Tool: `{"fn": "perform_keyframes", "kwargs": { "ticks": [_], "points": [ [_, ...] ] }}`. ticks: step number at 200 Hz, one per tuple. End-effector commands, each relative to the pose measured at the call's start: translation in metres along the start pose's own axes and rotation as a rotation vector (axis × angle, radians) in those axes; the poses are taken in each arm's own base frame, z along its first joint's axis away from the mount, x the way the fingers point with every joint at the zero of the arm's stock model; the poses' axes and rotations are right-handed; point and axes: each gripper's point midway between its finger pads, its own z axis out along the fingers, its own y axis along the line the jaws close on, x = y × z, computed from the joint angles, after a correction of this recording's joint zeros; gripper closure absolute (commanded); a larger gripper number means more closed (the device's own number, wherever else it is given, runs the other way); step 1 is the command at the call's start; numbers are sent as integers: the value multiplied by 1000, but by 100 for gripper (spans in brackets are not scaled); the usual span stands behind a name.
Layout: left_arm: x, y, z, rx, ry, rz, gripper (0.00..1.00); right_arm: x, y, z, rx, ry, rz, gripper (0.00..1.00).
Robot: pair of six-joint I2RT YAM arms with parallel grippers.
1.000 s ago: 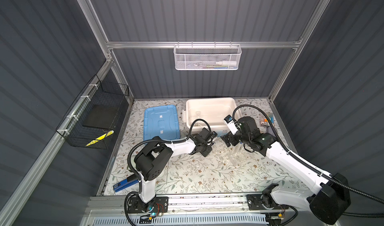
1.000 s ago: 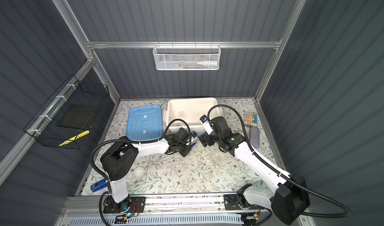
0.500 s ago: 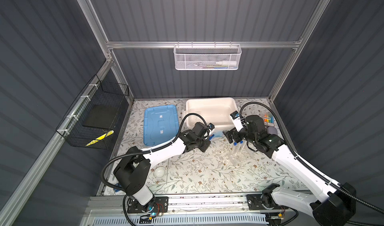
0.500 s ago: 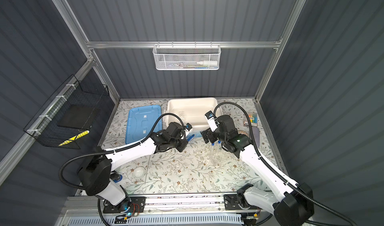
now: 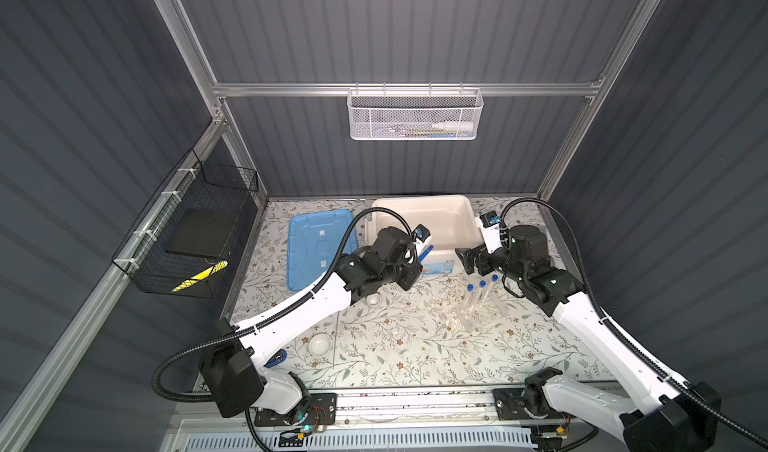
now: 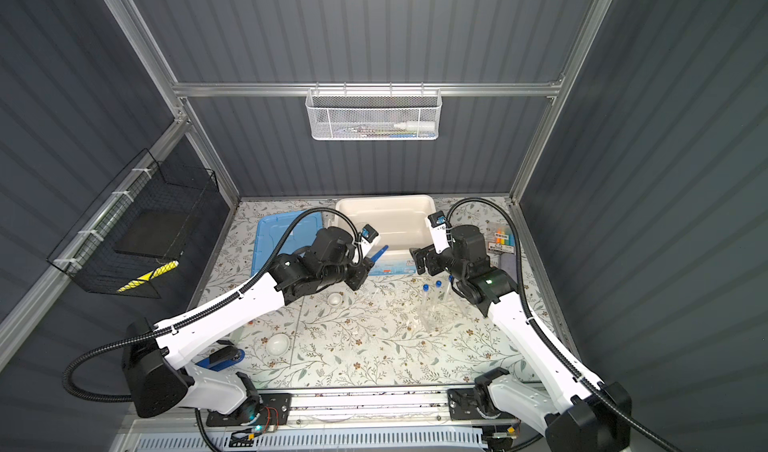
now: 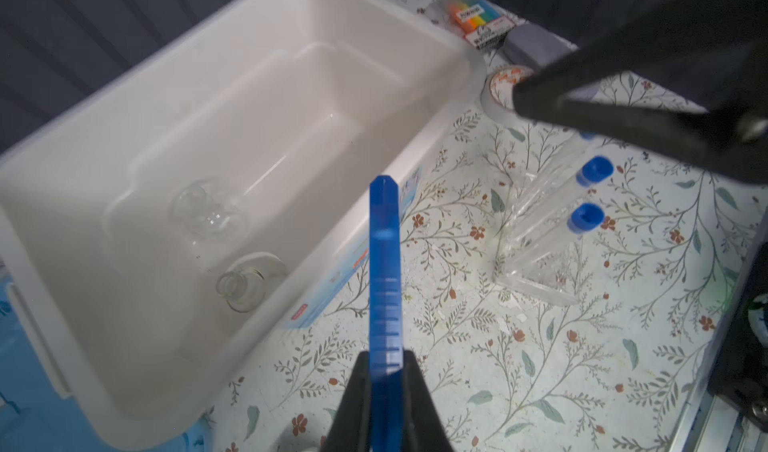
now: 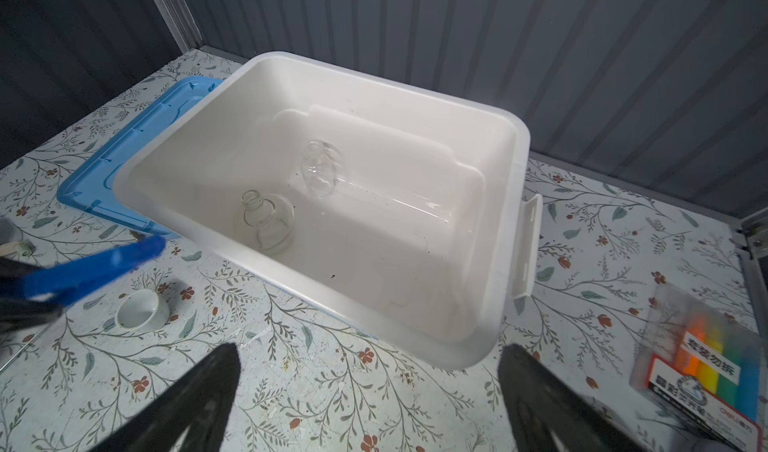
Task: Organize the chemistry lab equipment
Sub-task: 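Carry the tweezers over the white bin with the left gripper while right grips rim, then lower the tweezers into the bin and open the left gripper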
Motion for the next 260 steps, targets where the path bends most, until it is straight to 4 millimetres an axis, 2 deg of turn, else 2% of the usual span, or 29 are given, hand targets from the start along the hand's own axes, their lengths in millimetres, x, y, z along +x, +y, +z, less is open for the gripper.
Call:
{"fn": "perform_keyframes", "kwargs": {
  "ticks": [1, 24, 53, 77, 90, 96, 141, 194, 260],
  "points": [
    [-33, 13, -4, -68, -33, 83, 89, 3, 2, 2, -19, -5, 21, 1],
    [-55, 34, 14, -133, -23, 101, 89, 8, 2, 5, -20, 2, 30, 1],
    [-57, 59, 59, -94, 44, 32, 88, 10, 2, 9, -19, 14, 29, 1],
    [-44, 80, 98, -88, 100, 5, 88, 10, 2, 13, -25, 23, 23, 1],
    [-37, 85, 115, -69, 119, 7, 88, 7, 3, 12, -27, 18, 19, 1],
    [-33, 87, 123, -69, 130, 12, 88, 15, 2, 21, -29, 49, 21, 1],
    [-5, 105, 177, -67, 201, 6, 88, 20, 2, 36, -39, 87, 10, 1],
    [13, 121, 214, -64, 226, -26, 88, 25, 2, 50, -49, 120, 9, 1],
    [33, 134, 242, -23, 242, -86, 88, 17, 6, 51, -72, 100, 1, 1]
  ]
}}
